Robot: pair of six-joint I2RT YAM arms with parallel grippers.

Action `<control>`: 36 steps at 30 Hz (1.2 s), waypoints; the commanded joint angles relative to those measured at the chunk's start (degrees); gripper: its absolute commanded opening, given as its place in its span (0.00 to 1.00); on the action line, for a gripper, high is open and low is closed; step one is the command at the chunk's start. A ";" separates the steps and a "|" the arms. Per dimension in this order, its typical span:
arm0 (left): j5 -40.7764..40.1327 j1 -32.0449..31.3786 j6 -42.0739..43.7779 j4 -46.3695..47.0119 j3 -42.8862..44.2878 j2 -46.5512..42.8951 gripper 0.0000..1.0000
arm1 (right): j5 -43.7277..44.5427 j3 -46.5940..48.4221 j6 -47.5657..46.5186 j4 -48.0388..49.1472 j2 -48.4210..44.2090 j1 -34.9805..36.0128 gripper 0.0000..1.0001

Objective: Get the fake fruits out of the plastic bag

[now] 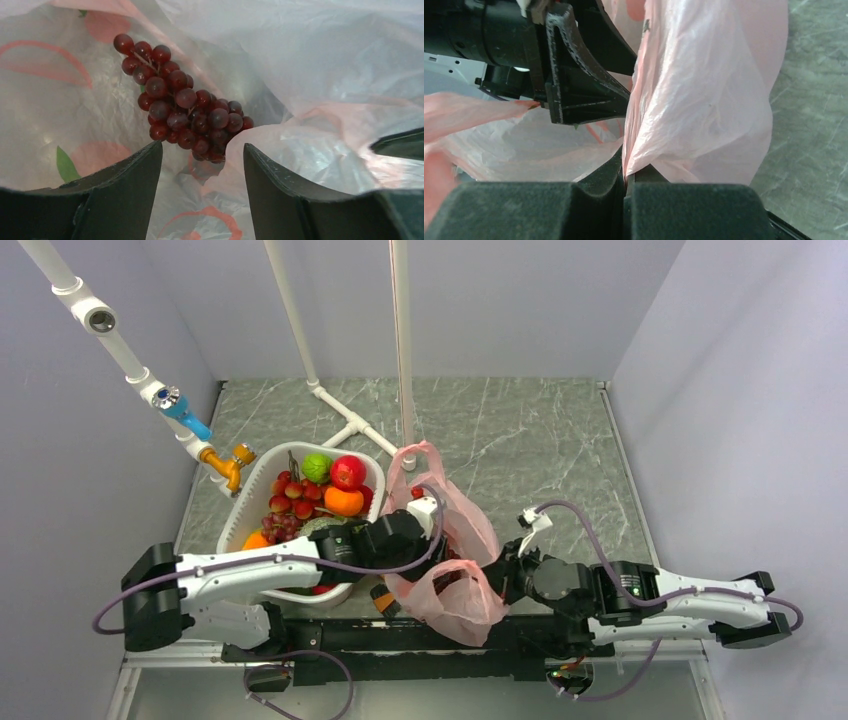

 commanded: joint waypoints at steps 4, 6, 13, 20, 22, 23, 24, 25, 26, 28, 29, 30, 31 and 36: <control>4.36 -0.52 1.44 1.66 3.78 9.34 0.73 | 0.26 0.15 3.48 -2.61 -1.22 -0.14 0.00; 3.85 -0.93 1.65 1.08 4.37 11.97 0.81 | 0.42 1.10 2.86 -2.88 0.65 -0.14 0.00; 0.06 -2.87 1.72 -3.69 9.18 20.68 0.99 | -0.29 1.62 1.97 -1.74 4.84 -0.17 0.00; 2.88 -3.61 -0.40 0.34 10.09 28.53 0.97 | 0.28 -0.71 3.27 -1.01 1.70 -0.16 0.00; 2.71 -3.59 -0.39 -0.01 11.56 30.77 0.90 | 0.42 -0.80 3.38 -1.02 1.08 -0.15 0.00; 2.27 -3.61 -0.11 -0.75 12.45 31.72 0.85 | 0.46 -0.69 3.43 -1.21 0.96 -0.19 0.00; 1.66 -3.57 0.20 -1.71 13.53 32.53 0.75 | 0.58 -0.53 3.51 -1.53 0.93 -0.18 0.00; 0.97 -3.54 0.65 -2.77 14.65 33.03 0.70 | 0.66 -0.35 3.62 -1.82 1.10 -0.17 0.00; 0.18 -3.55 1.37 -4.14 15.72 33.19 0.62 | 0.64 -0.18 3.77 -2.22 1.21 -0.17 0.00; -1.70 -3.54 2.90 -6.36 17.70 32.58 0.49 | 0.73 -0.03 3.94 -2.89 1.60 -0.16 0.00; -2.57 -3.55 3.84 -7.33 18.80 31.76 0.43 | 0.65 -0.12 4.05 -3.06 1.82 -0.17 0.00; -3.46 -3.49 4.67 -8.25 19.87 30.70 0.40 | 0.61 -0.28 4.13 -3.16 1.88 -0.21 0.00; -4.16 -3.43 5.61 -9.03 20.72 29.55 0.38 | 0.60 -0.50 4.20 -3.21 1.97 -0.17 0.00; -5.40 -2.84 9.29 -12.22 24.64 21.75 0.31 | 0.60 -1.45 4.18 -2.34 2.41 -0.18 0.00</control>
